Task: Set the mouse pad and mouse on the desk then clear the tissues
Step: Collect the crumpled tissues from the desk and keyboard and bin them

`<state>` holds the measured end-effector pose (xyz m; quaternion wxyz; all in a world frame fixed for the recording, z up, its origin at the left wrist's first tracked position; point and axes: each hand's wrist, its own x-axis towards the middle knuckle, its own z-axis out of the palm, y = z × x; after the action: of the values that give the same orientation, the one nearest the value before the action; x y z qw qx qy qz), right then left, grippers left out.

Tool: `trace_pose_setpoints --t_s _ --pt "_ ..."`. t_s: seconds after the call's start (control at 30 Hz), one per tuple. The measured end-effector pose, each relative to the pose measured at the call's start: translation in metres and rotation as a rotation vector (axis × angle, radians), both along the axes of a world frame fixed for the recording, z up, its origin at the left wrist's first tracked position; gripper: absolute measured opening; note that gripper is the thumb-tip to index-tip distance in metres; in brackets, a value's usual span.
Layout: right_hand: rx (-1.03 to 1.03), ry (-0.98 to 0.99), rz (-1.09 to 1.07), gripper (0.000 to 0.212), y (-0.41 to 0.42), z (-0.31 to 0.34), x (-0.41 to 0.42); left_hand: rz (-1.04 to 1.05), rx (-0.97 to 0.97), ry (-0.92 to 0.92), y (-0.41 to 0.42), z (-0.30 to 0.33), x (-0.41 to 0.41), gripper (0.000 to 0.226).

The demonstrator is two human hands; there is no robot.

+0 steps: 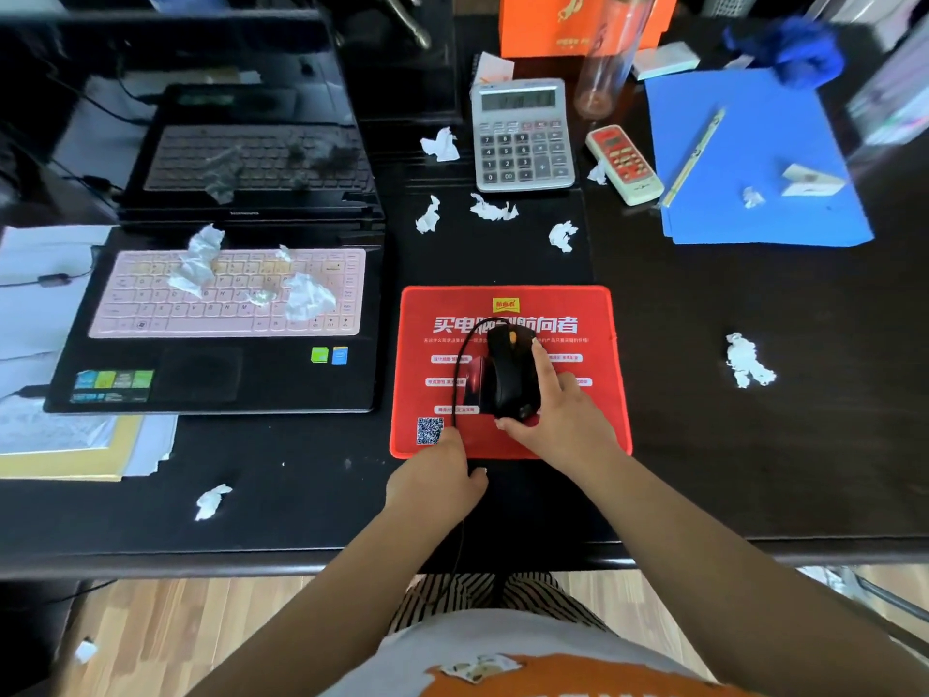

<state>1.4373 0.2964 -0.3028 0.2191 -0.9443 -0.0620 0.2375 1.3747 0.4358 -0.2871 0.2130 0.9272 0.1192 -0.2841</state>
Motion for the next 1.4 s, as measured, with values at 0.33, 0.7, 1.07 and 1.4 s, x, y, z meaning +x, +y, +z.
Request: trace_pose_setpoints --t_s 0.33,0.7,1.07,1.4 --pt "-0.018 0.017 -0.248 0.065 -0.062 0.017 -0.013 0.033 -0.602 0.133 -0.050 0.025 0.031 0.016" --pt "-0.199 -0.136 -0.123 0.066 -0.205 -0.003 0.037 0.437 -0.834 0.260 -0.185 0.014 0.088 0.029" --pt "-0.088 -0.151 0.268 0.062 -0.236 -0.029 0.072 0.759 -0.903 0.221 -0.241 0.000 0.118 0.018" --pt "0.385 -0.417 -0.038 0.026 -0.212 -0.014 0.055 1.138 -1.165 0.260 -0.247 -0.007 0.131 0.023"
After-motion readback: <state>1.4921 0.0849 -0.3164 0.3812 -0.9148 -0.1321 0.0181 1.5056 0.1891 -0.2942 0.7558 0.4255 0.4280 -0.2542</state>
